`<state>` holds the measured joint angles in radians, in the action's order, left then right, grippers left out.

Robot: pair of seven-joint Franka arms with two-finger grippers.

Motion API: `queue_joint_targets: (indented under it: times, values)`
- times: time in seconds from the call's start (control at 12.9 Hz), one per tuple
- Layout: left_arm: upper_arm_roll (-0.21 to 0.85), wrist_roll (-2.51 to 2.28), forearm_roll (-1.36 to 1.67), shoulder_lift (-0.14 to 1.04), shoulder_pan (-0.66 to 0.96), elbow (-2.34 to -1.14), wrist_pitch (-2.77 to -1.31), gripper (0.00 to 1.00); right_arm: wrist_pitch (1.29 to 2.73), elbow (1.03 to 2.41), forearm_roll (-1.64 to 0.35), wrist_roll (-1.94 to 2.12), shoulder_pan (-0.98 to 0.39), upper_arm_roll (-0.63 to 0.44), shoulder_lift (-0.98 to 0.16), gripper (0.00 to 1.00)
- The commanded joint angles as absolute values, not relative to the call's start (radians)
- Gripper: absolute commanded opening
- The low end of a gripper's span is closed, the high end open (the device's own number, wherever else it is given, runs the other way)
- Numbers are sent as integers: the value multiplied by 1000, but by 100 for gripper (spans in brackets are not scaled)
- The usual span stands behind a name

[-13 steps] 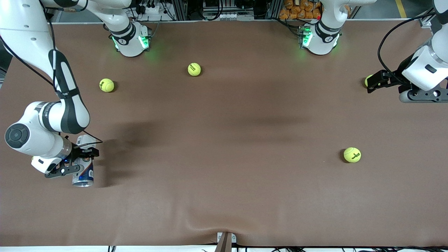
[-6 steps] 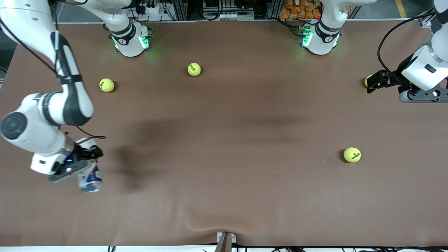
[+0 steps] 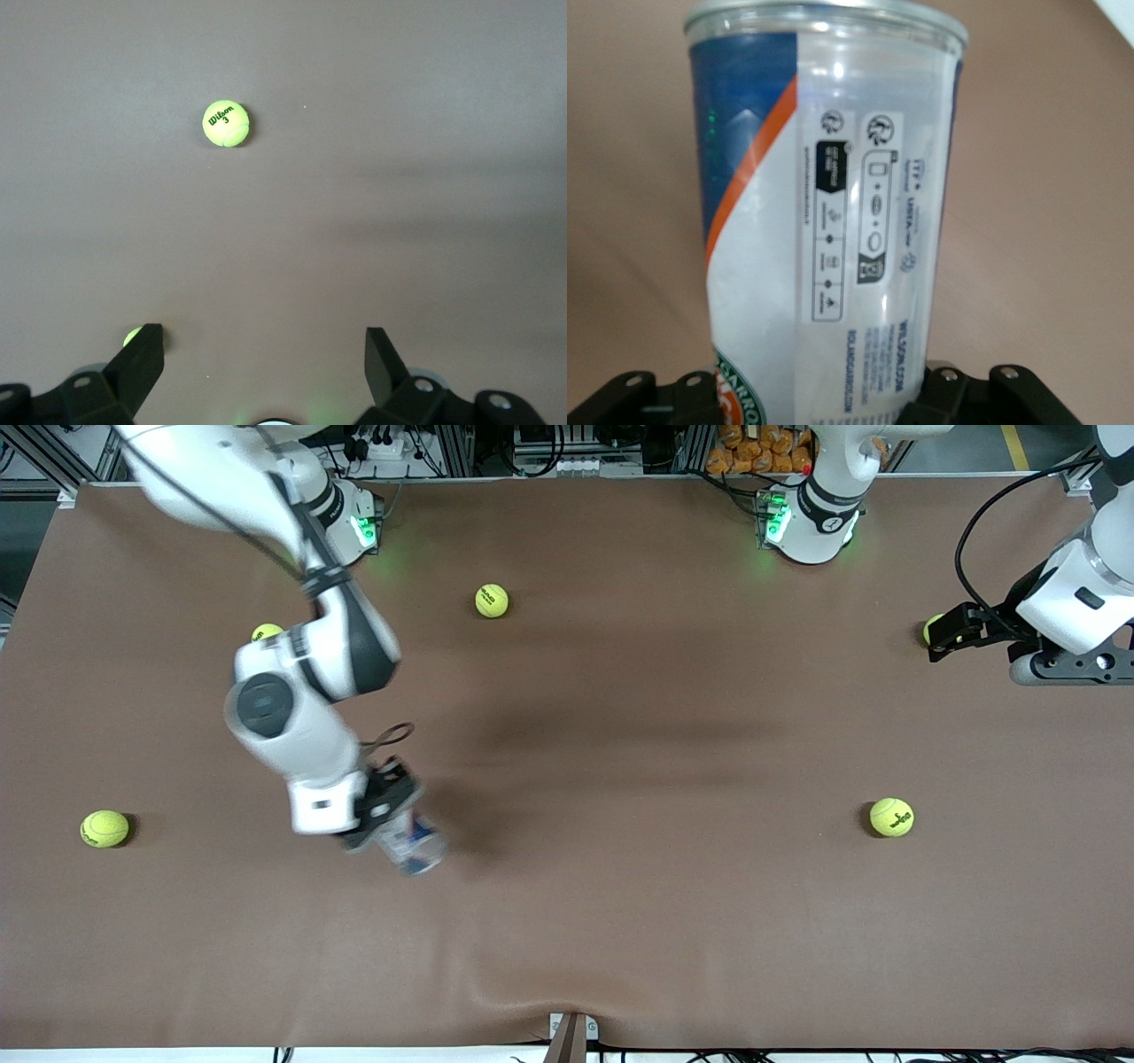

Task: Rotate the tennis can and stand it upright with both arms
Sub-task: 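Lift the can with the right gripper and carry it to mid-table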

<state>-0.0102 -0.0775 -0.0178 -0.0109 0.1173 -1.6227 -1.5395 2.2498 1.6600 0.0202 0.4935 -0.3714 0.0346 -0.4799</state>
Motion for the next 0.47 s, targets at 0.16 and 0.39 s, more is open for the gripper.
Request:
queue_joint_targets:
  times: [0.16,0.39]
  values:
    - [-5,-57,-21,-8,110,-1606,-1537,100,2324,1624,40,508,-481,26,-567,56]
    - [-6,-57,-21,-8,109,-1608,-1537,100,2398,1632,41,537,-563,26,-618,57]
